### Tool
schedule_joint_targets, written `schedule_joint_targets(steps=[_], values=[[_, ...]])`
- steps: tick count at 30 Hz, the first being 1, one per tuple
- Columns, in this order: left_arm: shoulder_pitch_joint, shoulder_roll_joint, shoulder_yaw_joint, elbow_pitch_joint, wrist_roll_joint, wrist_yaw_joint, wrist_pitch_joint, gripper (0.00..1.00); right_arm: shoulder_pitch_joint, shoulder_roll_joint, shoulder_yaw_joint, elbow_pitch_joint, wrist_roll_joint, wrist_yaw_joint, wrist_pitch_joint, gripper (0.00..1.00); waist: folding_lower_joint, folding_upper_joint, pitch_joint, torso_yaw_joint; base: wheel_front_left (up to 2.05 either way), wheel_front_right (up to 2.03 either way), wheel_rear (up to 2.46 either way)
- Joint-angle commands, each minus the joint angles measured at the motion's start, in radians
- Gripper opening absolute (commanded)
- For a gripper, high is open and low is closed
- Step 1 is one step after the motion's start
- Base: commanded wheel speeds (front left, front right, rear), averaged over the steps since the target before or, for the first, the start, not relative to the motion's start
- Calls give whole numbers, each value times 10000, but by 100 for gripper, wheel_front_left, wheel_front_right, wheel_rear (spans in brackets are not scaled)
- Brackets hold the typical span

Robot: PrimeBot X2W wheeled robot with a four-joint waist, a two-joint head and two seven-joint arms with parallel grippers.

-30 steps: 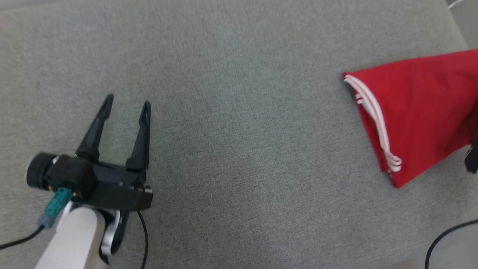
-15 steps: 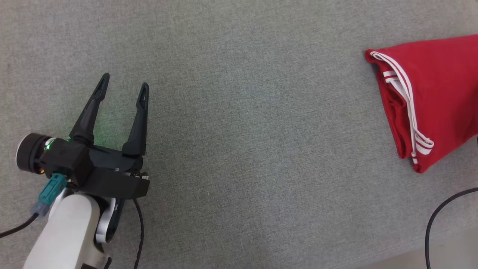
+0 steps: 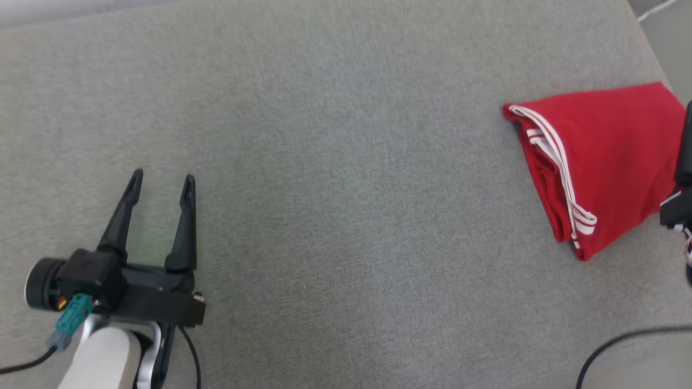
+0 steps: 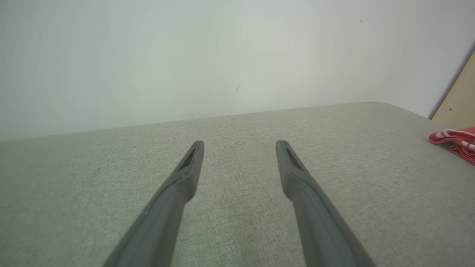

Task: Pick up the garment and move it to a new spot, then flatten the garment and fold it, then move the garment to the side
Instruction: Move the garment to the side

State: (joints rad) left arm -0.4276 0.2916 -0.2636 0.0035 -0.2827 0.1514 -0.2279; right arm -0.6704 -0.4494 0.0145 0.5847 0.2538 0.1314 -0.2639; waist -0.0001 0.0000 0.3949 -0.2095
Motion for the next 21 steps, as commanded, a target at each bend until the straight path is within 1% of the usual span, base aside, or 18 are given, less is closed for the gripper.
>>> schedule_joint_targets(steps=[1,5,8,11,15,21], values=[[336,-17,84,64,-164,84,-97,100,620,294,-267,-770,-192,-11,-13,100,1,0,-641,432,0,0,0],[676,-114,265,77,-351,158,-210,100,1773,1084,-457,-2441,-489,-11,-16,100,1,0,-1078,876,0,0,0],[897,-177,369,139,-463,103,-279,100,2537,1711,-335,-3452,-755,-11,73,100,1,0,-1426,1242,0,0,0],[1117,-230,423,220,-501,58,-308,100,3146,2203,-73,-4341,-983,-11,365,100,1,0,-1765,1552,0,0,0],[1458,-286,405,260,-438,53,-346,100,3852,2639,283,-5205,-1227,-11,777,100,1,0,-2165,1862,0,0,0],[1766,-470,321,412,-491,-74,-372,100,4861,3115,324,-5946,-1462,-11,1099,100,1,0,-2668,2352,0,0,0]])
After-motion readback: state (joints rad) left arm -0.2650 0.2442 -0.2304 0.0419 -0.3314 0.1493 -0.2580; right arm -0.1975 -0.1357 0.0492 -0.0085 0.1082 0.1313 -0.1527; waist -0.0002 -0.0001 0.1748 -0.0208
